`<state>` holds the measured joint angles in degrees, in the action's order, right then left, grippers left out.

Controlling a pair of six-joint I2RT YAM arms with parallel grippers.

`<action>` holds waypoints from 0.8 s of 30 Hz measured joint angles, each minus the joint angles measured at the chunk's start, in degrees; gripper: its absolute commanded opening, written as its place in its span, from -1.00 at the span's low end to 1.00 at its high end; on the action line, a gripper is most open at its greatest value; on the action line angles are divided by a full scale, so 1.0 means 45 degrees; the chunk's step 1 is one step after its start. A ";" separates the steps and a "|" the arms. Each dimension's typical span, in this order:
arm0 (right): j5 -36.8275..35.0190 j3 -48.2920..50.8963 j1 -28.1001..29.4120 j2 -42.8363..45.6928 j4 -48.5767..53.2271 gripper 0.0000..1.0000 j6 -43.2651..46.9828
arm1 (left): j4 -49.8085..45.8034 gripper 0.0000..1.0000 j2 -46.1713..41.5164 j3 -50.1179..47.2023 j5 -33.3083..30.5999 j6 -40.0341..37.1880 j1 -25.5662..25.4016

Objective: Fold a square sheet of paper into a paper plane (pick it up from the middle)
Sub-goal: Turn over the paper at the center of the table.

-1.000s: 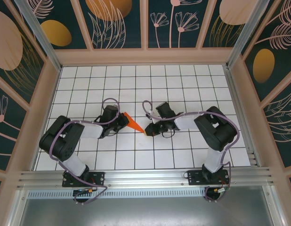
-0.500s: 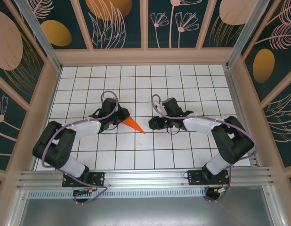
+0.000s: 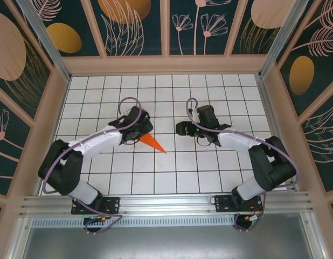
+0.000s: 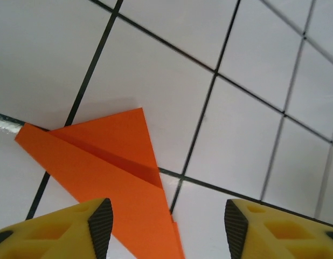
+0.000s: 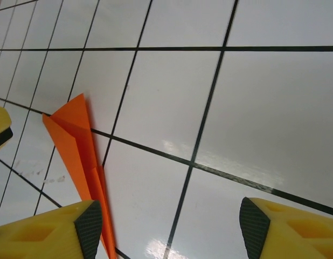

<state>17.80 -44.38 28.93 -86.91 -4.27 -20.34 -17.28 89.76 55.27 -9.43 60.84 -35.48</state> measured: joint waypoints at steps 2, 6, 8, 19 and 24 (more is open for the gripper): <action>-0.0316 0.0097 -0.0121 0.0097 0.0029 0.47 -0.0005 | -0.0699 0.33 0.0622 0.0563 -0.0505 0.0287 -0.0379; -0.0801 0.0238 -0.0277 0.0160 0.0024 0.63 -0.0209 | -0.1953 0.48 0.1841 0.1617 -0.1185 0.0597 -0.0869; -0.0991 0.0364 -0.0277 0.0160 0.0019 0.68 -0.0330 | -0.2569 0.50 0.2657 0.2463 -0.1554 0.0680 -0.1059; -0.1423 0.0646 -0.0277 0.0160 0.0005 0.70 -0.0573 | -0.4862 0.37 0.4226 0.3988 -0.2516 0.0894 -0.1370; -0.1433 0.0646 -0.0311 0.0160 0.0010 0.69 -0.0607 | -0.5406 0.34 0.4308 0.3988 -0.2584 0.0947 -0.1496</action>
<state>11.35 -41.47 27.53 -86.19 -4.23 -23.07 -41.60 109.14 73.21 -21.06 65.10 -42.22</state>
